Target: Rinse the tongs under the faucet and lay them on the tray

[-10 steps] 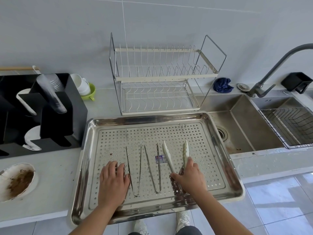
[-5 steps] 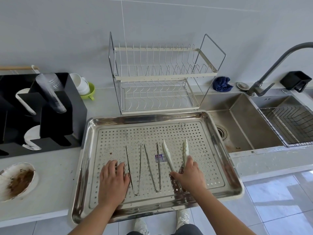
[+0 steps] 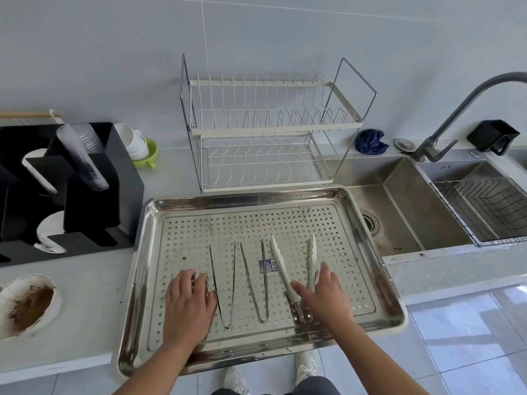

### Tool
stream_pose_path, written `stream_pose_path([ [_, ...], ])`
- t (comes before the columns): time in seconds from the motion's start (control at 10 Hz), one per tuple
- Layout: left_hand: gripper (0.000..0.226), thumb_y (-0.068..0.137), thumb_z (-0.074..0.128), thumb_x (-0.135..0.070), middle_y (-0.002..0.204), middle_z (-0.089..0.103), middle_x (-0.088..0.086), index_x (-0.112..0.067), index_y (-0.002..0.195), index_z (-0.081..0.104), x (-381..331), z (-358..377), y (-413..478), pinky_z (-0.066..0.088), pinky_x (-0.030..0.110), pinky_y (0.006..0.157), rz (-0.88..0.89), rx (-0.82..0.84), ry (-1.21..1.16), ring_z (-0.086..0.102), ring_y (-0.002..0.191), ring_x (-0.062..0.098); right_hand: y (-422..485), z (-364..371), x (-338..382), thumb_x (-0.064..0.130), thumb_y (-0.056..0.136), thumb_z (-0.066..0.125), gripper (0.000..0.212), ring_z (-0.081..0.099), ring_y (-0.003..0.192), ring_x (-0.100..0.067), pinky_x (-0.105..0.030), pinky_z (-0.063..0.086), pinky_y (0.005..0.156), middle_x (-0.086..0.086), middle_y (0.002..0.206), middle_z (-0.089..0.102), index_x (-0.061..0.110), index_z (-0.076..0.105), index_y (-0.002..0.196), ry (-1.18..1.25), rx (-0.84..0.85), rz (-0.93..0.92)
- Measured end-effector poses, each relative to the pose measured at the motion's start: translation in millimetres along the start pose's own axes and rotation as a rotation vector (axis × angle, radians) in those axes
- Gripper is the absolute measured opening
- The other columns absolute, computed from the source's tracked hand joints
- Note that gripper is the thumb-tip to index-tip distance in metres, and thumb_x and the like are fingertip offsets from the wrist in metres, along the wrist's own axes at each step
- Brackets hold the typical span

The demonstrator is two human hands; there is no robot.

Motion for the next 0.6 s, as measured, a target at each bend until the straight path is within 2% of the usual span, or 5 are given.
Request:
stream_pose_path([
  [0.2,0.054,0.092,0.032,-0.043,0.131,0.053,0.018,-0.009,0.124,0.060,0.6,0.5,-0.6,0.041,0.057,0.108,-0.001,-0.007,0.006,0.047,0.128,0.039,3.1,-2.9,2.3,0.072,0.092,0.050,0.097,0.056,0.131,-0.033,-0.045,0.051,0.100,-0.015,0.153,0.043,0.013,0.015,0.161,0.001,-0.045,-0.006],
  [0.3,0.042,0.093,0.049,-0.037,0.130,0.054,0.018,-0.009,0.122,0.062,0.7,2.1,0.7,0.042,0.056,0.108,0.017,-0.040,0.011,0.049,0.126,0.039,5.2,-7.3,4.8,0.066,0.095,0.053,0.087,0.059,0.125,-0.031,-0.040,0.053,0.093,-0.013,0.147,0.048,0.014,0.023,0.158,-0.011,-0.089,-0.030],
  [0.4,0.036,0.085,0.072,-0.026,0.124,0.057,0.015,-0.009,0.116,0.066,0.3,-5.3,4.1,0.047,0.054,0.103,-0.005,-0.046,-0.028,0.054,0.119,0.036,7.2,-16.8,15.5,0.058,0.097,0.055,0.069,0.062,0.116,-0.024,-0.035,0.053,0.088,-0.008,0.139,0.055,0.017,0.036,0.151,-0.034,-0.112,-0.087],
  [0.5,0.034,0.083,0.074,-0.020,0.119,0.062,0.012,-0.010,0.115,0.067,-0.1,-16.9,6.6,0.053,0.048,0.095,-0.005,-0.078,-0.087,0.059,0.111,0.032,11.5,-27.7,30.4,0.052,0.100,0.055,0.057,0.062,0.115,-0.020,-0.035,0.054,0.090,-0.002,0.134,0.061,0.021,0.046,0.147,-0.047,-0.125,-0.190],
  [0.6,0.040,0.088,0.069,-0.023,0.126,0.061,0.008,-0.013,0.126,0.061,-7.8,-38.8,19.2,0.052,0.044,0.097,0.026,-0.143,-0.124,0.058,0.115,0.027,16.4,-47.5,54.6,0.050,0.100,0.055,0.051,0.062,0.118,-0.017,-0.034,0.055,0.093,0.003,0.130,0.065,0.024,0.052,0.144,-0.036,-0.185,-0.315],
])
Point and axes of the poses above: each hand's wrist, its own y-axis towards the middle knuckle, its own z-axis out of the palm, x = y × z, the point moved 4 cm from there along y, towards the middle knuckle
